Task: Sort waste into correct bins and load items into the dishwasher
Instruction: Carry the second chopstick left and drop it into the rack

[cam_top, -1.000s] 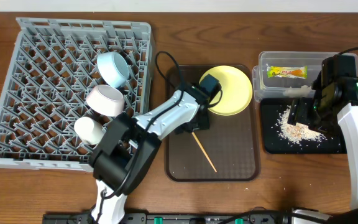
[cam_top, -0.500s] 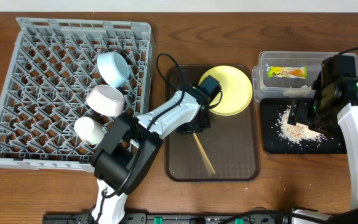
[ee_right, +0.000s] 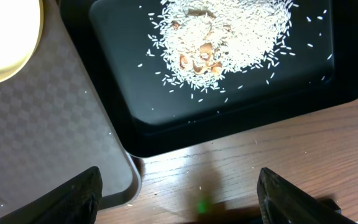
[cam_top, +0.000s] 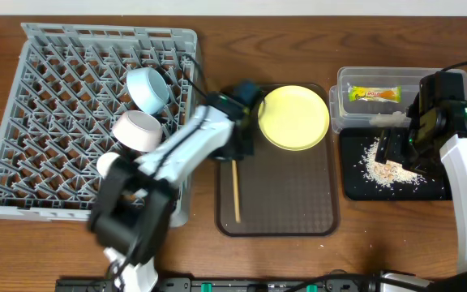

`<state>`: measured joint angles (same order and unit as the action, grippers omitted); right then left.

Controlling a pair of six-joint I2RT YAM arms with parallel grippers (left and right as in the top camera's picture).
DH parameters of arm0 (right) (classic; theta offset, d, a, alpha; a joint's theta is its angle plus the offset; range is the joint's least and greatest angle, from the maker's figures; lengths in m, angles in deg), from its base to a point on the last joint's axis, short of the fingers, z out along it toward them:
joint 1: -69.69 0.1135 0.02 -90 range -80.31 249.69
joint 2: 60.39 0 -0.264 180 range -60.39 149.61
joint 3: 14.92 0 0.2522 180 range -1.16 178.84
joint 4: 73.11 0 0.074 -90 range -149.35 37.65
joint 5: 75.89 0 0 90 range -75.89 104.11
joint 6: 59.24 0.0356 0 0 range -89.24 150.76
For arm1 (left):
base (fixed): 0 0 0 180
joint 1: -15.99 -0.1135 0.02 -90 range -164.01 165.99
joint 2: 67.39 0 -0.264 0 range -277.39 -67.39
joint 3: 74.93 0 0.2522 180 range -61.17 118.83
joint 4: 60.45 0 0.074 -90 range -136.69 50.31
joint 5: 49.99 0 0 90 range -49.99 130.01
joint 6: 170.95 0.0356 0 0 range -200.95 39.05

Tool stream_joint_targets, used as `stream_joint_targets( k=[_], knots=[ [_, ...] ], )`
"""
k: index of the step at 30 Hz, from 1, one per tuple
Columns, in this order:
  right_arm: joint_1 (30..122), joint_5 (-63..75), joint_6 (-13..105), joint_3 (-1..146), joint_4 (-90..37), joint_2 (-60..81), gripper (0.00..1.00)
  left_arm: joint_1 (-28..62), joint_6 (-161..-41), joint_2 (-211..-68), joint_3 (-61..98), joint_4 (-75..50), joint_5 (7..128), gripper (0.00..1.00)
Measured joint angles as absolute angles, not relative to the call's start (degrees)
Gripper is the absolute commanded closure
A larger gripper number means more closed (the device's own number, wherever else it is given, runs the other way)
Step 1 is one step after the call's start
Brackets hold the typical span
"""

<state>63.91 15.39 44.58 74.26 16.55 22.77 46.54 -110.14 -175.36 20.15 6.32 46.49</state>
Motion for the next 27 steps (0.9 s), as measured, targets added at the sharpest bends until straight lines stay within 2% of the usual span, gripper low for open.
stream_joint_targets(
  k=[9, 14, 21, 25, 26, 27],
  knots=[
    [63.9, 15.4, 44.6, 74.3, 16.5, 22.8, 0.22, 34.4, -93.3, -163.3, 28.2, 13.8, 46.0, 0.92],
    [63.9, 15.4, 44.6, 74.3, 16.5, 22.8, 0.22, 29.4, -86.7, -164.6, 28.2, 14.0, 45.6, 0.92],
    [63.9, 15.4, 44.6, 74.3, 16.6, 22.8, 0.22, 27.7, -81.4, -168.3, 28.2, 12.2, 45.6, 0.92],
    [63.9, 15.4, 44.6, 74.3, 16.6, 22.8, 0.22, 27.5, -80.3, -169.7, 28.2, 11.6, 44.3, 0.86],
    [63.9, 15.4, 44.6, 74.3, 16.6, 22.8, 0.22, 27.4, -80.2, -169.7, 28.2, 11.5, 43.9, 0.83],
    [63.9, 15.4, 44.6, 74.3, 16.6, 22.8, 0.22, 27.4, -80.1, -169.7, 28.2, 11.5, 43.8, 0.75]
  ],
)
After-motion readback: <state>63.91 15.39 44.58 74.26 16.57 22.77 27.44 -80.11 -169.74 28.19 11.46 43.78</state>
